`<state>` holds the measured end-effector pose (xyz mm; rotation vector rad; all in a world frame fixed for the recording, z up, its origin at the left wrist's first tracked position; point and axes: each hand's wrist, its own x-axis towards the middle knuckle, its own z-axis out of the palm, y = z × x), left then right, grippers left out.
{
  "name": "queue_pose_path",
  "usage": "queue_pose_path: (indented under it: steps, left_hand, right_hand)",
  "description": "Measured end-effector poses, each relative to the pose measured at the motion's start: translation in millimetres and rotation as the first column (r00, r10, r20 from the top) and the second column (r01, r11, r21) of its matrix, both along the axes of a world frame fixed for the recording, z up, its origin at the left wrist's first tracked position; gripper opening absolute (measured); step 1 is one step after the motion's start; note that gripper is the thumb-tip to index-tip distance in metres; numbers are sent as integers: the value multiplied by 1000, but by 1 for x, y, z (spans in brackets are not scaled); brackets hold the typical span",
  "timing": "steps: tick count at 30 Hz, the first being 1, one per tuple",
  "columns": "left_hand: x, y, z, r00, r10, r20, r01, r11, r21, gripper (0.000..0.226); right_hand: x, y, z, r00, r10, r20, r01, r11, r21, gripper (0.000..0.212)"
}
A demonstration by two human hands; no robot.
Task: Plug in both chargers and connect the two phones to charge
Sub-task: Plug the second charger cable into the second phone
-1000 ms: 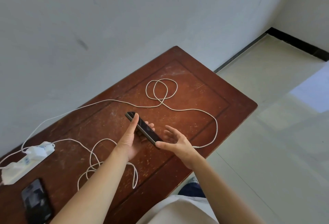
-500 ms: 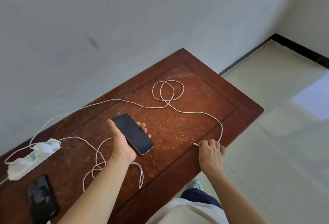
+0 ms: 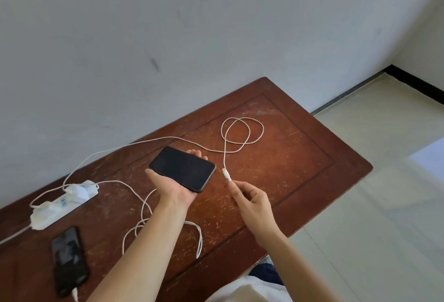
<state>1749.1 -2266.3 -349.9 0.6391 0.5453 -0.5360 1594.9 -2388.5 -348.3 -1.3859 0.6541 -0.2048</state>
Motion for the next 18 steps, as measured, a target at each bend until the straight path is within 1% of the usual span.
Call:
queue_pose_path:
  steps: [2, 6, 10, 15, 18]
  left_hand:
    - [0, 1, 7, 1000, 25, 5, -25, 1000, 11, 76]
    - [-2, 1, 16, 999, 52, 7, -52, 999, 10, 76]
    - [-6, 1, 22, 996, 87, 37, -88, 996, 26, 68]
    - [-9, 5, 23, 995, 49, 91, -52, 998, 29, 65]
    - [-8, 8, 23, 991, -3, 135, 5, 1000, -17, 70]
  right_hand:
    - [0, 6, 7, 999, 22, 25, -22, 999, 23, 16]
    - [2, 16, 20, 999, 8, 47, -11, 998, 65, 17]
    - [3, 23, 27, 997, 28, 66, -35, 994, 100, 23]
    - [1, 22, 30, 997, 40, 60, -45, 996, 76, 16]
    - [0, 18, 33, 997, 53, 59, -56, 997, 56, 13]
